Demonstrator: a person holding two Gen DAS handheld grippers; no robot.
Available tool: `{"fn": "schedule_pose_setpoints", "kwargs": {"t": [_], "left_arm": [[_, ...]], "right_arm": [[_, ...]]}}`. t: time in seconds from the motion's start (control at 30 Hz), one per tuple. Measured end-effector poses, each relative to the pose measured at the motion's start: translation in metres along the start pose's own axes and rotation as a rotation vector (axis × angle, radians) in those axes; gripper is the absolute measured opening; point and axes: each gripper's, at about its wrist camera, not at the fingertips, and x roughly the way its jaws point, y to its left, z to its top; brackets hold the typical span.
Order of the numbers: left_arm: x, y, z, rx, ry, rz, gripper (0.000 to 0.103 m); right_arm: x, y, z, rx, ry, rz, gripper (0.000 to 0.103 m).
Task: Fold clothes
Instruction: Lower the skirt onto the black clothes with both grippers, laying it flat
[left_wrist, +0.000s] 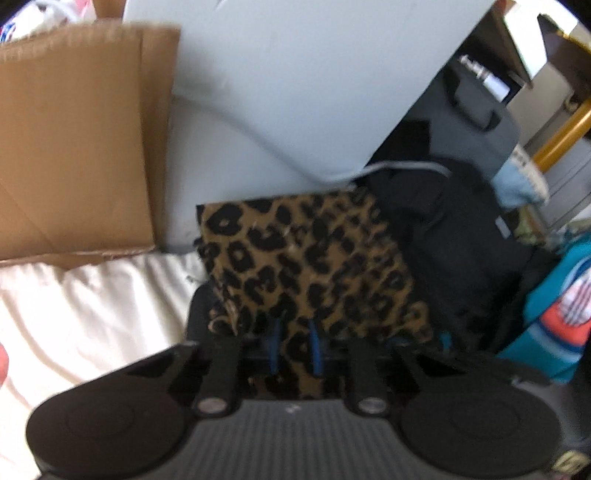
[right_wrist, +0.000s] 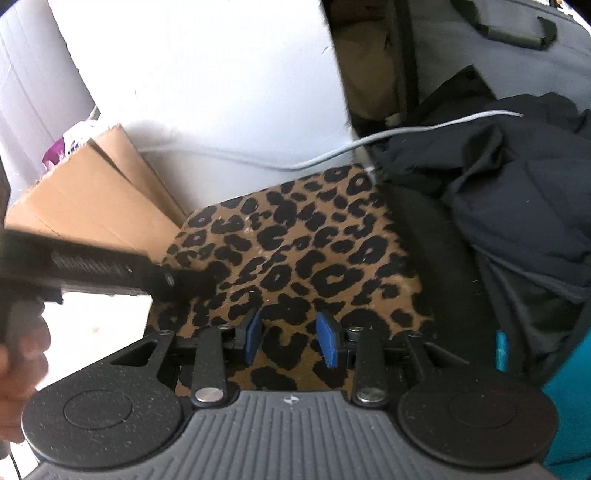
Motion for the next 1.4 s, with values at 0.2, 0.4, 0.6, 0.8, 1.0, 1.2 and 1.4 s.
{"fn": "schedule_pose_setpoints", "kwargs": {"t": [0.2,0.4,0.6,0.8,1.0,1.2,1.4], "left_arm": [[0.005,0.006,-0.001,0.015,0.018,0.019,0.003],[0.007,0.007,-0.002,0.029,0.014,0.033,0.003],[0.009,0.008,-0.004,0.044,0.009,0.046,0.003],[0.012,0.012,-0.003,0.032,0.013,0.043,0.003],[0.003,0.001,-0.001,0.017,0.007,0.069,0.003],[-0.006,-0.013,-0.011,0.038,-0.033,0.032,0.042],[-0.01,-0.026,-0.024,0.084,-0.07,0.002,0.048]], "right_arm": [[0.004,-0.005,0.0,0.012,-0.01,-0.022,0.047],[0.003,-0.025,0.008,0.077,-0.025,-0.029,0.047],[0.022,-0.012,0.008,0.077,-0.021,-0.013,0.047],[0.036,-0.011,0.001,0.022,-0.015,-0.041,0.052],[0.025,-0.02,-0.001,0.041,-0.008,-0.052,0.053],[-0.001,-0.025,-0.015,0.084,-0.053,-0.024,0.052],[-0.004,-0.019,-0.031,0.031,-0.033,-0.029,0.052]]}}
